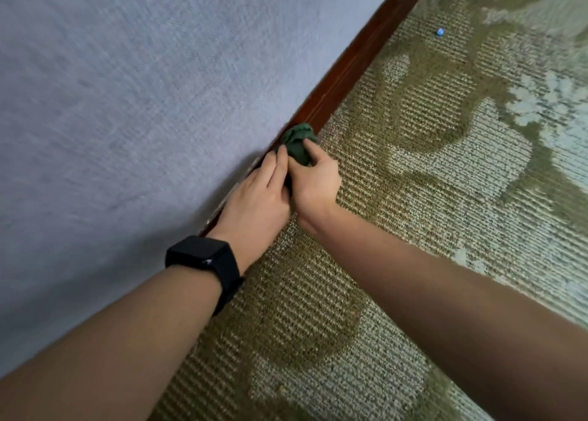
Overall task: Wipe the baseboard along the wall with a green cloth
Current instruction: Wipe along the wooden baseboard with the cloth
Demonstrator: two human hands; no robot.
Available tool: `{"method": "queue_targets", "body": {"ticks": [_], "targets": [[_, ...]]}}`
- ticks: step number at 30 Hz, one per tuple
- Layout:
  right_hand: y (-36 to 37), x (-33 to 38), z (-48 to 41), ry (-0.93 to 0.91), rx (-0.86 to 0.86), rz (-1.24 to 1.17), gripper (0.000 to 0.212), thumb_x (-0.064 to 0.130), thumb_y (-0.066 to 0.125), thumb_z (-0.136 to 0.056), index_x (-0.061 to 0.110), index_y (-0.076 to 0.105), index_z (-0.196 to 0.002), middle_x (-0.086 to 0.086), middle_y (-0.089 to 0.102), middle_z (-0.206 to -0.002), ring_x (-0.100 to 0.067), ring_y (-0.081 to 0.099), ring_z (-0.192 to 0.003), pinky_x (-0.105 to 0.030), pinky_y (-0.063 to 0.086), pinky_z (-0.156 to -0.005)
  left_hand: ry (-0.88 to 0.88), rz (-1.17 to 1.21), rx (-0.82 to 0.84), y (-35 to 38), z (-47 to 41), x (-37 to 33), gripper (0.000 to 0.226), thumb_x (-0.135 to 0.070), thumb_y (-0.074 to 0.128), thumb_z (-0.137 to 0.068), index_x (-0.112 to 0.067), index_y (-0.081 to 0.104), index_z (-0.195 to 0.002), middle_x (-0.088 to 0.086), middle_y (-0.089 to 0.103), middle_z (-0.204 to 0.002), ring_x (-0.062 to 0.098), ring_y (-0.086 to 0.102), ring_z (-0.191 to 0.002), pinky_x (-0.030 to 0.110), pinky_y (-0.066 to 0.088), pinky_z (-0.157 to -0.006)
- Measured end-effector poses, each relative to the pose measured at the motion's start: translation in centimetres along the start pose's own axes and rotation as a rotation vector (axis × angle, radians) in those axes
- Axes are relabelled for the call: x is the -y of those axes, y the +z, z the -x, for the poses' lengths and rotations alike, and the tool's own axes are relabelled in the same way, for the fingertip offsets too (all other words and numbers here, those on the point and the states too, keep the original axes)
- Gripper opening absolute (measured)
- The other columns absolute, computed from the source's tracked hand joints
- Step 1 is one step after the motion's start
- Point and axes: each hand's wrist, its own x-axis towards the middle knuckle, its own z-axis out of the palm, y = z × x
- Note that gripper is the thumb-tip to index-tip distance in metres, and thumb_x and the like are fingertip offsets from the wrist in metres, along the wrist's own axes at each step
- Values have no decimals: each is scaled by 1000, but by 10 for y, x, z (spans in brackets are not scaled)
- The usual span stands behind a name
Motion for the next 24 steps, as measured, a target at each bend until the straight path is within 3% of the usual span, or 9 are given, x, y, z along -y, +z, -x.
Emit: {"method": "queue_targets", "body": {"ticks": [3, 5, 10, 13, 15, 17, 24], "targets": [[9, -16, 31, 28, 66, 10, 41, 13, 63, -87, 14, 57, -127, -8, 65, -123, -19, 61, -110, -36, 49, -100, 75, -66, -34, 1, 31, 10, 36, -4, 44, -77, 9, 68, -100, 31, 59, -121, 37, 60, -108, 35, 53, -89], [16, -27, 55, 50, 92, 12, 39, 14, 63, -88, 17, 58, -127, -6, 66, -121, -18, 62, -107, -34, 50, -99, 113, -79, -4, 5, 55, 13, 41, -1, 35, -75, 10, 71, -90, 31, 65, -110, 38, 65, -97, 37, 57, -80], [28, -35, 76, -9, 92, 66, 36, 11, 59, -90, 14, 59, -125, -6, 65, -122, -19, 60, -111, -34, 45, -103, 74, -79, 78, 8, 80, 10, 47, 0, 30, -70, 13, 70, -92, 32, 64, -112, 38, 65, -100, 39, 58, -78], [21, -24, 58, -50, 64, 138, 40, 7, 58, -89, 9, 55, -129, -9, 59, -132, -21, 54, -120, -35, 38, -109, 21, -14, 17, 1, 63, 6, 38, 3, 49, -75, 14, 62, -109, 32, 54, -127, 38, 57, -115, 38, 54, -87], [13, -12, 36, -82, 35, 168, 41, 5, 57, -89, 7, 52, -130, -10, 55, -136, -22, 50, -124, -34, 35, -112, 3, -52, 11, 6, 41, 2, 53, -4, 47, -88, 11, 32, -137, 31, 21, -149, 36, 26, -138, 36, 31, -111], [4, 3, 9, -113, 7, 209, 42, 4, 55, -90, 6, 51, -132, -11, 53, -138, -23, 48, -127, -34, 33, -113, -36, -75, 47, 0, 13, -2, 57, -11, 35, -95, 3, 11, -145, 21, -2, -156, 29, 4, -143, 35, 13, -117], [-22, 43, -65, -59, -53, 206, 43, 6, 56, -89, 13, 53, -131, -10, 58, -133, -24, 54, -120, -34, 42, -107, -31, -134, -3, -16, -74, -6, 51, -16, 30, -99, 2, 14, -144, 20, 2, -156, 28, 22, -133, 33, 27, -106]]}}
